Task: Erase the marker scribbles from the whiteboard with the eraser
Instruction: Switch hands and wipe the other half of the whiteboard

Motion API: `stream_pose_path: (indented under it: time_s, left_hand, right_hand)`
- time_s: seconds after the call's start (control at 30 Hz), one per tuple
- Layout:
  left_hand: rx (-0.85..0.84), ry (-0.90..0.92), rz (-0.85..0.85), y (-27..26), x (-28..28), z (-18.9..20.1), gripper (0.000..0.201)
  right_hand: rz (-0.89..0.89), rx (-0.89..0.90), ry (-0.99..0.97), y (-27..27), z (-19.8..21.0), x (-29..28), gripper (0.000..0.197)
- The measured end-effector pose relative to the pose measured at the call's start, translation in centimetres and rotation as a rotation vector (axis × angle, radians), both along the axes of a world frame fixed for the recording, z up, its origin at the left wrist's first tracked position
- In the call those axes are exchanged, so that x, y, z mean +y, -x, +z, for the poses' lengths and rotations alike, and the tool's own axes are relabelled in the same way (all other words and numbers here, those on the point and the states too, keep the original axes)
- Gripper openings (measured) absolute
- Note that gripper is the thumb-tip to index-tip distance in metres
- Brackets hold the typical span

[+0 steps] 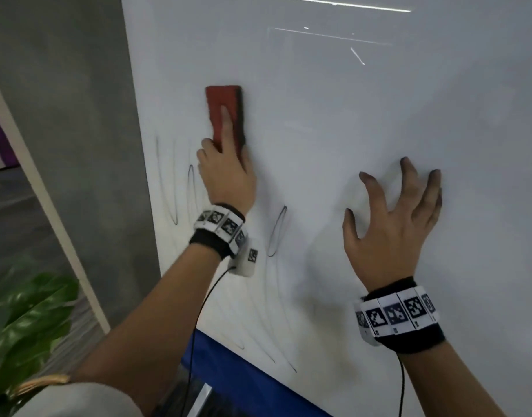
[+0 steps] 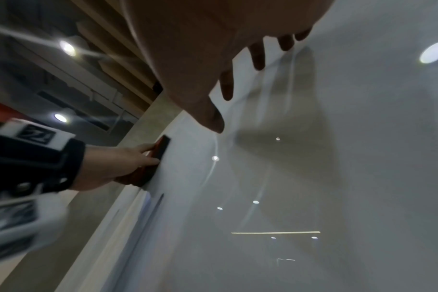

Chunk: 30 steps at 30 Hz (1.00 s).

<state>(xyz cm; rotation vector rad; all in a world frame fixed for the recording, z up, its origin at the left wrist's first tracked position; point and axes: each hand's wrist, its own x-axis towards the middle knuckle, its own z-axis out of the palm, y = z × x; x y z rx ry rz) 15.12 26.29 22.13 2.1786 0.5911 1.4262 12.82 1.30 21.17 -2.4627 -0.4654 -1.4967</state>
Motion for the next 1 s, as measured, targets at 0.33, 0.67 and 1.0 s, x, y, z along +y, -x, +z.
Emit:
stream_pose_path:
  time_s: [0.33, 0.67, 1.0]
  left_hand:
    - [0.052, -0.127, -0.005, -0.3, 4.7, -2.7, 0.066]
    - [-0.016, -0.539, -0.246, 0.6, 1.5, -4.7, 0.055]
    - [0.005, 0.469, 0.059, -3.0, 16.2, -8.6, 0.067]
  right_hand:
    - [0.024, 0.032, 0.158, -1.8, -0.2, 3.5, 0.066]
    - [0.063, 0.033, 0.219, -2.1, 0.7, 7.0, 0.073]
    - [0.009, 0.063, 0.271, -2.5, -0.1, 7.0, 0.075]
